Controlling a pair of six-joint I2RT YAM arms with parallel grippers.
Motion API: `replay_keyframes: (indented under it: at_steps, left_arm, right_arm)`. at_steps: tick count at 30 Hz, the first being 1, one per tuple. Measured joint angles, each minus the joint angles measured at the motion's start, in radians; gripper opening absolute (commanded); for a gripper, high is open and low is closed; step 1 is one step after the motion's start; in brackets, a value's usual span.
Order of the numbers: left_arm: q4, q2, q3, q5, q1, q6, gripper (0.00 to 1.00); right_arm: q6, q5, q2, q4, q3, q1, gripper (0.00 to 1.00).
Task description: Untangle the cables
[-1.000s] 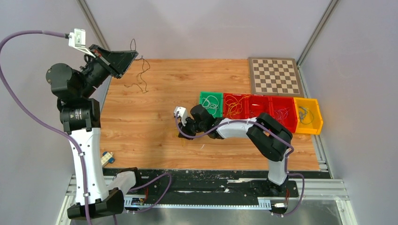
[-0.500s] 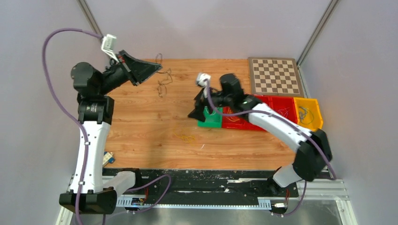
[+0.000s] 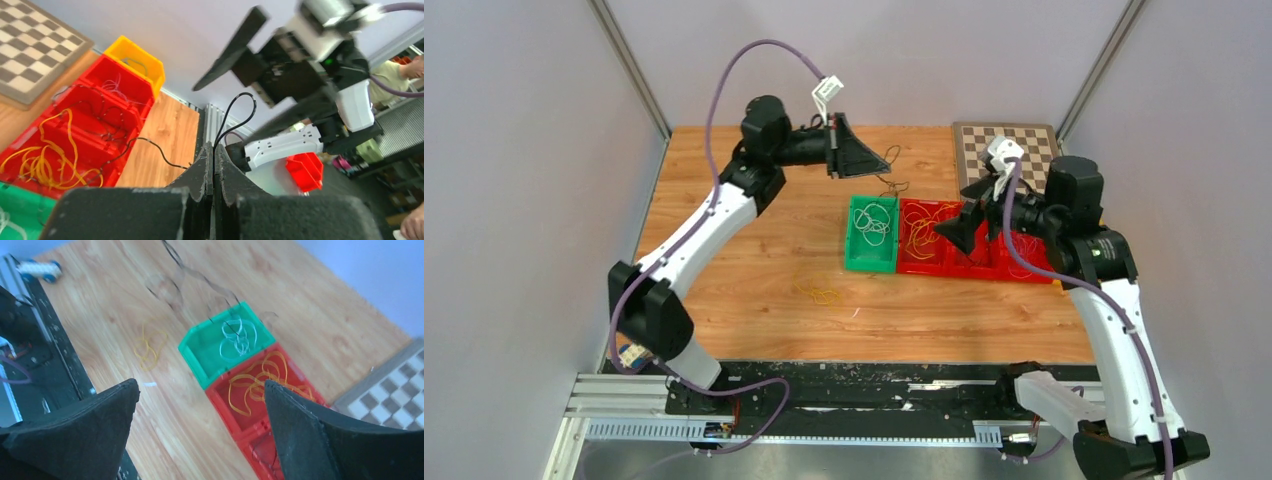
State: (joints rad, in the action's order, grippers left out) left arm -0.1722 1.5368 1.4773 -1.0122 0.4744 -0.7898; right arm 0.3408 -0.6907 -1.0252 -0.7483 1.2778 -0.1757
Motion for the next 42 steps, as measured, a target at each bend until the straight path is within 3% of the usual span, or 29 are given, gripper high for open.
replay_keyframes:
  at_steps: [5,12,14,18,19,20,21,22,23,25,28,31,38,42]
  left_arm:
    - [-0.044,0.166,0.147,-0.035,0.091,-0.028,0.00]
    - [-0.079,0.248,0.285,-0.073,0.155,-0.063,0.00]
    - [-0.089,0.251,0.299,-0.082,0.164,-0.074,0.00]
    - [-0.101,0.252,0.302,-0.097,0.175,-0.087,0.00]
    - [-0.101,0.252,0.302,-0.098,0.176,-0.088,0.00]
    - [-0.101,0.252,0.302,-0.098,0.177,-0.089,0.00]
    - [-0.101,0.252,0.302,-0.098,0.179,-0.088,0.08]
    - [-0.099,0.252,0.302,-0.097,0.179,-0.087,0.17]
    - [-0.093,0.251,0.302,-0.097,0.179,-0.079,0.38]
    - [-0.060,0.251,0.306,-0.088,0.177,-0.052,0.56]
    - [0.006,0.251,0.319,-0.069,0.156,-0.017,0.72]
    - [0.043,0.248,0.327,-0.053,0.102,0.010,0.97]
    - [0.206,0.181,0.318,0.003,-0.147,0.148,1.00]
    - [0.278,0.097,0.265,0.017,-0.213,0.227,1.00]
  right_arm:
    - [-0.093,-0.064,0.027,0.053,0.121,-0.003,0.99]
    - [-0.117,-0.137,-0.072,0.126,0.170,-0.011,0.83]
    - [-0.111,-0.141,-0.104,0.125,0.163,-0.019,0.66]
    - [-0.095,-0.138,-0.126,0.125,0.156,-0.029,0.09]
    - [-0.091,-0.140,-0.125,0.126,0.156,-0.031,0.01]
    - [-0.093,-0.141,-0.124,0.128,0.156,-0.031,0.00]
    - [-0.098,-0.140,-0.122,0.130,0.156,-0.032,0.00]
    - [-0.099,-0.138,-0.119,0.129,0.156,-0.034,0.00]
    - [-0.101,-0.133,-0.115,0.128,0.155,-0.034,0.00]
    - [-0.103,-0.117,-0.096,0.132,0.146,-0.034,0.00]
    - [-0.104,-0.081,-0.045,0.134,0.111,-0.022,0.00]
    - [-0.108,-0.049,0.001,0.138,0.076,0.021,0.00]
    - [-0.139,-0.015,-0.033,0.140,0.068,0.252,0.00]
    - [-0.135,-0.005,-0.072,0.138,0.068,0.341,0.00]
